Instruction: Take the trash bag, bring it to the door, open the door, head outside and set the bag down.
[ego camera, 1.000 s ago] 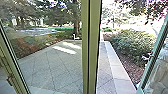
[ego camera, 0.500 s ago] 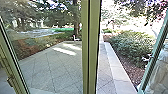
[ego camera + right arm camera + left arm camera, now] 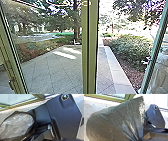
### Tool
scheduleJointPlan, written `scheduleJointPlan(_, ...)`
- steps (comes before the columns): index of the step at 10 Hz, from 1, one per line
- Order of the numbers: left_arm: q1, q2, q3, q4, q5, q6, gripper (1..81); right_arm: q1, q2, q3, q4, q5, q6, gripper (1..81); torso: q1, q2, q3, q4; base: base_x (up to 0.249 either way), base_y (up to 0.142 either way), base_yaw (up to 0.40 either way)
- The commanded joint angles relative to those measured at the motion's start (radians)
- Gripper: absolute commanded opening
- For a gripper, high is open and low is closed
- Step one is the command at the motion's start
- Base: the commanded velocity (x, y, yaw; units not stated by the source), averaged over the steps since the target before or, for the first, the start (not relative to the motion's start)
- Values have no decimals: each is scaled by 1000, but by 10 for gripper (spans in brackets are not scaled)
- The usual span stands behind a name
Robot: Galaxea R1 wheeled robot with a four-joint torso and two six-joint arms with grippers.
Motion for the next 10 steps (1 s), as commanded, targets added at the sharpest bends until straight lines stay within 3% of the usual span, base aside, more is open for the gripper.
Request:
scheduleJointPlan(1,-55,-3,-7,4,53,1,10,60,39,-26,-12,-21,-13,811,0,0,0,0,0,0,0)
scheduleJointPlan(5,-57,-3,-29,6,53,1,10,35,153,-196,-27,4,-27,811,0,0,0,0,0,0,0)
scheduleJointPlan(10,-61,-3,-29,9,54,3,10,32,161,-201,-29,13,-27,811,0,0,0,0,0,0,0)
